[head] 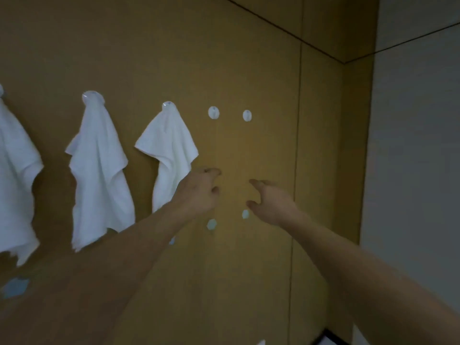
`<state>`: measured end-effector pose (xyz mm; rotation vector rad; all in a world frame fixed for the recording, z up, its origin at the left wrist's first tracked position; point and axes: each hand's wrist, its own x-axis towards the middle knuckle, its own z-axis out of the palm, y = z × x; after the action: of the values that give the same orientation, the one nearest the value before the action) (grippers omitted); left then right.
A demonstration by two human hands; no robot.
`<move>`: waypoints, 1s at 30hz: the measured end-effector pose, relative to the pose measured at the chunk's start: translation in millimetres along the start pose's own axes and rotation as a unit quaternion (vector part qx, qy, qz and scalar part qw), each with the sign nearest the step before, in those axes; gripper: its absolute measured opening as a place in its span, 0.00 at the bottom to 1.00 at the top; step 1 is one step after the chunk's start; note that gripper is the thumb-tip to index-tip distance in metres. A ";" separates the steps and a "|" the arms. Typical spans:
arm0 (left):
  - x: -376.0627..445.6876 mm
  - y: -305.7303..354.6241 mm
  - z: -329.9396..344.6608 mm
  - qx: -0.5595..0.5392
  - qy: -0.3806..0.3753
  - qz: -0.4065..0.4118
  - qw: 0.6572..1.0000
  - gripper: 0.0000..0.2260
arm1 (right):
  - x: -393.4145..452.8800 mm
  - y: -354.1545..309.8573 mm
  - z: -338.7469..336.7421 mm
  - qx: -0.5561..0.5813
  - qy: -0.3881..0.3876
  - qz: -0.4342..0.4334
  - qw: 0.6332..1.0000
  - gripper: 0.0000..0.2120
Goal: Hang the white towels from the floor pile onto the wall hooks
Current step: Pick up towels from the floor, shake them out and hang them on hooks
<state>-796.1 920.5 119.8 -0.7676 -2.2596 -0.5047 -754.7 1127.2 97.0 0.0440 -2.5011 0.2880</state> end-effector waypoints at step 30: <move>-386.2 932.8 63.0 -0.298 -0.309 0.454 0.781 0.25 | -877.0 308.9 -469.2 -0.235 -0.004 0.590 0.772 0.30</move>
<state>5.0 1507.3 -73.4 -2.4753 -1.8635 -0.5129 196.8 1498.9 -105.5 -1.7502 -2.1744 0.1204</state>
